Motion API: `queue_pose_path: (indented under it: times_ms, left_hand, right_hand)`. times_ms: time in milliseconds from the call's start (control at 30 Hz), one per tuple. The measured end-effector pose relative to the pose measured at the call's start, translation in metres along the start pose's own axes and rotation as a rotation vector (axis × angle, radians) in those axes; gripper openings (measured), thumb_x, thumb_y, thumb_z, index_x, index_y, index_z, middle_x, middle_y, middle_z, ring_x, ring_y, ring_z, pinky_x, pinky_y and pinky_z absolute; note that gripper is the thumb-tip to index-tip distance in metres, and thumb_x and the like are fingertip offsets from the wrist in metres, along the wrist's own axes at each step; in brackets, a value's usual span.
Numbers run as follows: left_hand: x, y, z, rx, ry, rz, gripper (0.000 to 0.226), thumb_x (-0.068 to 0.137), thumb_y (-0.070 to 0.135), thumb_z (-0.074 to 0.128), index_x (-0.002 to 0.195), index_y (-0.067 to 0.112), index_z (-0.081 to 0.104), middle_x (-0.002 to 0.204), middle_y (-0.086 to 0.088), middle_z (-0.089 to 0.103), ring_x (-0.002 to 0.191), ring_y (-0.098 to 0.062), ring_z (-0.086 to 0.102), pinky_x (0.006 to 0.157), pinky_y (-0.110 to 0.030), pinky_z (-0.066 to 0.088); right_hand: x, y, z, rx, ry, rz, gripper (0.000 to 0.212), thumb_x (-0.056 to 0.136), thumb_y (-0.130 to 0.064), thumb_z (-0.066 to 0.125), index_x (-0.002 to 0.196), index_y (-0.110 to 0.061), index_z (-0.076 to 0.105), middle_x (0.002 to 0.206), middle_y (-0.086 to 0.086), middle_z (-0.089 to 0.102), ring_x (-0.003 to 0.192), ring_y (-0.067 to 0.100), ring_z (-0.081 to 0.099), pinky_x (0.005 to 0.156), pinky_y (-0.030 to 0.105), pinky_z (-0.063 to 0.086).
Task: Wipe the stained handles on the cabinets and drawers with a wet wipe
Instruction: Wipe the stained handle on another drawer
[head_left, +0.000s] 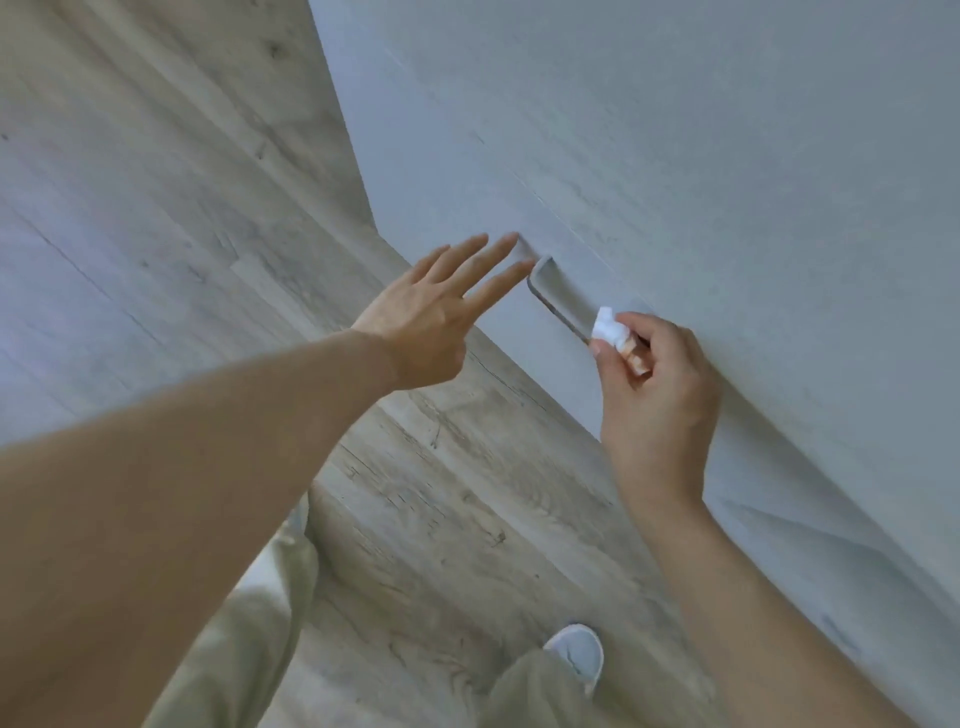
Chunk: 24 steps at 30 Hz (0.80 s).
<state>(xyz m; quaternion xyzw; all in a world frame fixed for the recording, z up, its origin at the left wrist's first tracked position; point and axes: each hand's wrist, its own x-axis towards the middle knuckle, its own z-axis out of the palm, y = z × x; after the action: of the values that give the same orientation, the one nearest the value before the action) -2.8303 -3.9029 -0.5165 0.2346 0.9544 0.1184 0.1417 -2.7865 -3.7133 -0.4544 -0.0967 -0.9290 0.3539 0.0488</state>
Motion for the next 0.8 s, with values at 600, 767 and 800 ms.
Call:
queue_pose_path:
  times_ms: [600, 767, 800]
  left_hand:
    - [0.075, -0.001, 0.110, -0.090, 0.894, 0.045, 0.099, 0.059, -0.007, 0.056, 0.142, 0.022, 0.012, 0.150, -0.012, 0.015, 0.139, -0.034, 0.008, 0.108, -0.064, 0.005]
    - [0.120, 0.003, 0.125, -0.204, 1.277, 0.099, 0.095, 0.053, -0.005, 0.061, 0.137, 0.016, 0.022, 0.140, -0.017, 0.015, 0.133, -0.037, 0.014, 0.104, -0.067, 0.012]
    - [0.125, 0.004, 0.126, -0.236, 1.315, 0.118, 0.094, 0.053, -0.003, 0.060, 0.137, 0.016, 0.023, 0.140, -0.017, 0.015, 0.133, -0.037, 0.014, 0.104, -0.068, 0.013]
  right_hand:
    - [-0.020, 0.074, 0.061, 0.213, 0.677, -0.167, 0.018, 0.088, -0.013, 0.064, 0.106, -0.012, 0.063, 0.091, -0.011, 0.058, 0.078, -0.008, 0.051, 0.075, 0.006, 0.038]
    - [0.005, 0.095, 0.078, 0.263, 0.809, -0.431, 0.016, 0.089, -0.018, 0.064, 0.104, -0.017, 0.060, 0.092, -0.010, 0.058, 0.082, -0.003, 0.054, 0.076, 0.012, 0.042]
    - [0.008, 0.098, 0.081, 0.258, 0.831, -0.482, 0.017, 0.089, -0.019, 0.064, 0.105, -0.016, 0.060, 0.092, -0.009, 0.058, 0.083, -0.002, 0.055, 0.076, 0.011, 0.041]
